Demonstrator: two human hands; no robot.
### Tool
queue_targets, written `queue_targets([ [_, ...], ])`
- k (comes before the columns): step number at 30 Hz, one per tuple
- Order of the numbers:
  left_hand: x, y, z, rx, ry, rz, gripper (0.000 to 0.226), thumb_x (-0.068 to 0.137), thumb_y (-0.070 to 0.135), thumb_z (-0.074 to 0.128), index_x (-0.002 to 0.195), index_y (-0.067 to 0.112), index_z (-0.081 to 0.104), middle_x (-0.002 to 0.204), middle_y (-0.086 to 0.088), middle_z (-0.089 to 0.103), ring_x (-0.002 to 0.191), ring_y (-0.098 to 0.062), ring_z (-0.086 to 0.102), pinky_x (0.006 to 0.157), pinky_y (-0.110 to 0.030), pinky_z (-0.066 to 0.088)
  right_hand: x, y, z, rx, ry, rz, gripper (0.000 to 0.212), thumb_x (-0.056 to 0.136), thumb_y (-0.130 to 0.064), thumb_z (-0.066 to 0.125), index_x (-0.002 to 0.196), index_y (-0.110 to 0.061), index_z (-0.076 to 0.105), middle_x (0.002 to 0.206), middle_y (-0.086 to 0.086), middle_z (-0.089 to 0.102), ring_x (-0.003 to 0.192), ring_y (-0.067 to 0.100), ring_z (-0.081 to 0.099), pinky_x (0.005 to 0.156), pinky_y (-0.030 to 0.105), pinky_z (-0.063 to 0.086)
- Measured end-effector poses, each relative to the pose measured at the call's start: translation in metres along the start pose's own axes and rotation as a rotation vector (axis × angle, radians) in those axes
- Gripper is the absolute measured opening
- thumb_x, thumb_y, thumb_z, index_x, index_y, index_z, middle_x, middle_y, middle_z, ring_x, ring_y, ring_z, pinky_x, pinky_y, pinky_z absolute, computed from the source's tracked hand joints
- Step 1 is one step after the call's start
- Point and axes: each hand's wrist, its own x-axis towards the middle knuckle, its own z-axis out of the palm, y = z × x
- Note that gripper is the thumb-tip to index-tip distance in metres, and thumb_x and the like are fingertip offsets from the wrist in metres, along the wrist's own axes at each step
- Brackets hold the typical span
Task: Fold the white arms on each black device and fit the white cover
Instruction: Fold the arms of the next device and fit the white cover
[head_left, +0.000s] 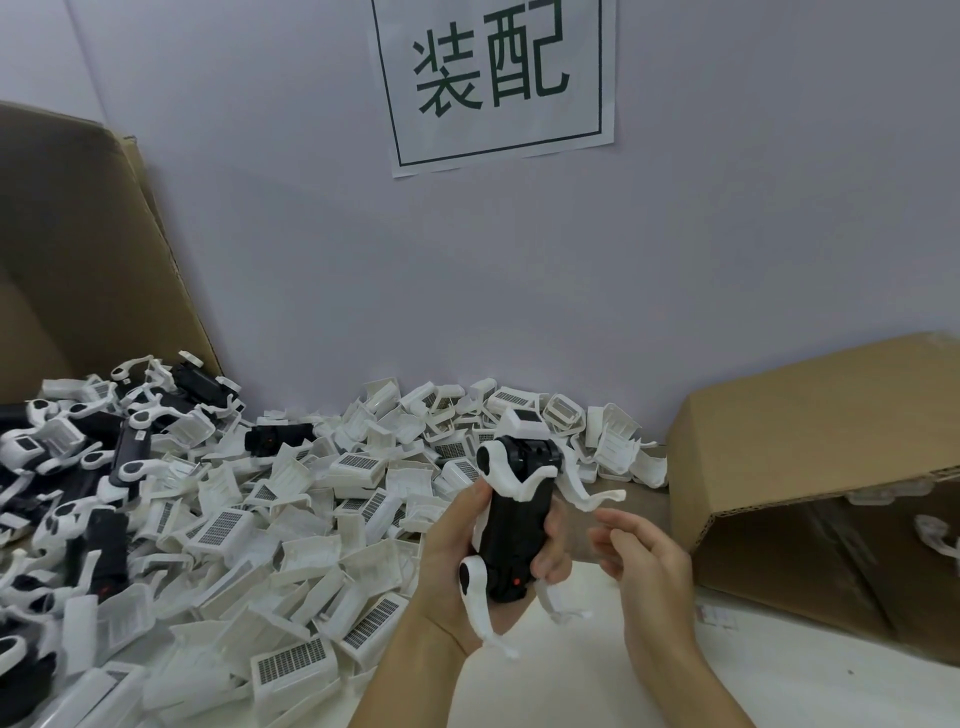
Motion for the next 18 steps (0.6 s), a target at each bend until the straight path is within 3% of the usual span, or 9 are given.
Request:
queue_targets([
  [2, 0.001, 0.001, 0.0, 0.004, 0.07, 0.007, 0.045, 0.085, 0.04, 0.073, 0.109, 0.002, 0.066, 0.087, -0.014, 0.06, 0.06, -0.021, 0.052, 0.063, -0.032, 0.044, 0.0, 0.0, 0.001, 0.011, 0.001, 0.005, 0.03, 0.095, 0.004, 0.049, 0.092, -0.013, 0.074, 0.082, 0.005, 0.072, 0.083, 0.016, 0.067, 0.069, 0.025, 0.046],
  [4, 0.005, 0.003, 0.004, 0.044, 0.243, 0.02, 0.05, 0.081, 0.042, 0.078, 0.111, 0.004, 0.067, 0.087, -0.013, 0.062, 0.059, -0.02, 0.053, 0.061, -0.031, 0.046, 0.0, -0.001, 0.001, 0.022, 0.003, 0.013, 0.031, 0.096, 0.004, 0.049, 0.092, -0.013, 0.074, 0.083, 0.006, 0.073, 0.082, 0.015, 0.067, 0.068, 0.023, 0.047],
  [6, 0.014, 0.004, 0.005, 0.197, 0.564, 0.026, 0.053, 0.076, 0.045, 0.081, 0.106, 0.005, 0.065, 0.082, -0.01, 0.065, 0.057, -0.018, 0.057, 0.056, -0.03, 0.048, 0.0, -0.002, 0.001, 0.032, 0.007, 0.013, 0.031, 0.096, 0.003, 0.049, 0.091, -0.012, 0.074, 0.084, 0.008, 0.073, 0.081, 0.016, 0.067, 0.067, 0.022, 0.048],
  [9, 0.021, 0.002, 0.009, 0.558, 0.962, -0.049, 0.037, 0.091, 0.044, 0.067, 0.103, 0.011, 0.056, 0.083, -0.003, 0.067, 0.064, -0.015, 0.062, 0.055, -0.026, 0.048, -0.003, -0.003, 0.002, 0.018, -0.002, -0.049, 0.031, 0.097, 0.002, 0.049, 0.091, -0.014, 0.074, 0.083, 0.008, 0.073, 0.083, 0.022, 0.068, 0.069, 0.025, 0.049],
  [12, 0.02, -0.004, 0.013, 0.8, 1.022, -0.082, 0.031, 0.095, 0.049, 0.059, 0.101, 0.023, 0.044, 0.095, -0.003, 0.064, 0.075, -0.013, 0.062, 0.047, -0.019, 0.047, -0.014, -0.003, 0.008, -0.156, -0.02, -0.308, 0.029, 0.096, -0.003, 0.053, 0.093, -0.025, 0.073, 0.086, -0.006, 0.073, 0.088, 0.01, 0.068, 0.076, 0.025, 0.052],
  [14, 0.02, -0.009, 0.013, 0.865, 1.001, -0.074, 0.029, 0.096, 0.048, 0.057, 0.1, 0.026, 0.038, 0.104, -0.004, 0.064, 0.081, -0.014, 0.064, 0.047, -0.019, 0.048, -0.025, -0.003, 0.014, -0.265, -0.084, -0.485, 0.019, 0.096, -0.022, 0.053, 0.102, -0.028, 0.071, 0.098, -0.015, 0.07, 0.097, 0.004, 0.065, 0.079, 0.019, 0.049],
  [18, 0.025, -0.012, 0.017, 0.647, 0.975, -0.05, 0.012, 0.103, 0.031, 0.047, 0.109, 0.021, 0.043, 0.1, -0.01, 0.068, 0.068, -0.013, 0.069, 0.044, -0.017, 0.047, -0.032, -0.005, 0.023, -0.48, -0.269, -0.535, 0.038, 0.094, -0.05, 0.045, 0.129, -0.039, 0.056, 0.113, -0.028, 0.052, 0.106, -0.003, 0.056, 0.084, 0.018, 0.048],
])
